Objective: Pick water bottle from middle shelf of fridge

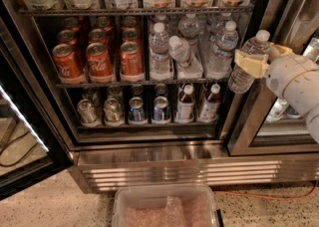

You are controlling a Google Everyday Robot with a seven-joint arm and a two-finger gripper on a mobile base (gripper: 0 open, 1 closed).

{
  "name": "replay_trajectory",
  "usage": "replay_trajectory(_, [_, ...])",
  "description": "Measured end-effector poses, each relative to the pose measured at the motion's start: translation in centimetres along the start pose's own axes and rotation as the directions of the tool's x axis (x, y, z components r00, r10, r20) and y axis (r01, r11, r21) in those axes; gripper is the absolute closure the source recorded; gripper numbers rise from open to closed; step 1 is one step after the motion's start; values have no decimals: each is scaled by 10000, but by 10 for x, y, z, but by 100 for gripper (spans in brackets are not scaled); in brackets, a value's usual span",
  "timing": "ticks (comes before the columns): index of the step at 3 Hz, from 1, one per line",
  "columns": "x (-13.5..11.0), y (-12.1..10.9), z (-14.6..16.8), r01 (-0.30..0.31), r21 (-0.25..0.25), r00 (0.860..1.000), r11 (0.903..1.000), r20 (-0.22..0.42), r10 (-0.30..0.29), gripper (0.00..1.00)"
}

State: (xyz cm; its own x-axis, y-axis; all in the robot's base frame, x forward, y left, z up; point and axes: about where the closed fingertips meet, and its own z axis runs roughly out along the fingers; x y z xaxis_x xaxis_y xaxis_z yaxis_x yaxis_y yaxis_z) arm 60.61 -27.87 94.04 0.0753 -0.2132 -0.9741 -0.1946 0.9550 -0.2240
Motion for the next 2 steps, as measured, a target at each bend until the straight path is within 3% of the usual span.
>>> replay_trajectory(1, [-4,15,-3,-123,-461,9999,9989,9,124,100])
replay_trajectory(2, [16,-11,-35,-140,-573,9999,9983,-101,135,100])
